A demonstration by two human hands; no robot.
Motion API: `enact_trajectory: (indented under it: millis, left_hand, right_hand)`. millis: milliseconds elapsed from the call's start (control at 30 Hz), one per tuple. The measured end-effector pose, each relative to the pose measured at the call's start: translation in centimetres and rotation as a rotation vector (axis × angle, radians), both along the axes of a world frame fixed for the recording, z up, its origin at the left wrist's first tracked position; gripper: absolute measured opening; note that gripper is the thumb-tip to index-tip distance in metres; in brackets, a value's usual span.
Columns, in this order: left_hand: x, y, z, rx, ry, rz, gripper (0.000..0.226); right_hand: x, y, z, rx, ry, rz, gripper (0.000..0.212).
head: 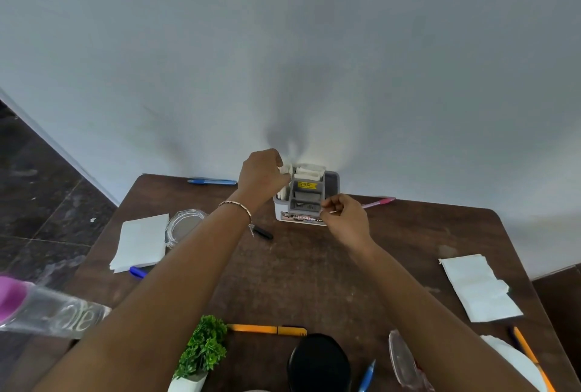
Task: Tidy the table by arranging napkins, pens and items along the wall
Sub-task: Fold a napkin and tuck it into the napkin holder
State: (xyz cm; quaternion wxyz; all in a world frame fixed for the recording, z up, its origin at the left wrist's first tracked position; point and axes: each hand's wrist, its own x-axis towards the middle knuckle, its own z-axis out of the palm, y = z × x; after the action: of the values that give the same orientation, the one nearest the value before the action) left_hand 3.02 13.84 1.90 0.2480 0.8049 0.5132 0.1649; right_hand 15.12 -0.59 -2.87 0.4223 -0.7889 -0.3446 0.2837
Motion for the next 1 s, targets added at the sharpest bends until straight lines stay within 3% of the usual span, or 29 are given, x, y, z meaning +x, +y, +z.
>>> enact_trajectory:
  millis: [400, 667, 800, 1000]
  left_hand:
    - [-3.0, -1.3, -1.2, -0.051, -0.179, 0.138, 0.019]
    - [-12.9, -1.3, -2.9, -0.033, -0.162, 0.425, 0.019]
    - [-18.8, 0.0, -3.6, -0.085, -0.100, 0.650, 0.028]
    - [-23.2, 1.3, -6.0, -0.238, 0.109, 0.778, 0.043]
  right_hand:
    - [-1.4, -0.1, 0.5, -0.015, -0.017, 0.009, 0.012]
    - [-6.0, 0.8, 1.4, -0.031, -0.021, 0.118, 0.008]
    - [-9.5, 2.0, 1.5, -0.053, -0.021, 0.247, 0.008]
    - [-13.5, 3.8, 0.8, -0.070, -0.036, 0.446, 0.008]
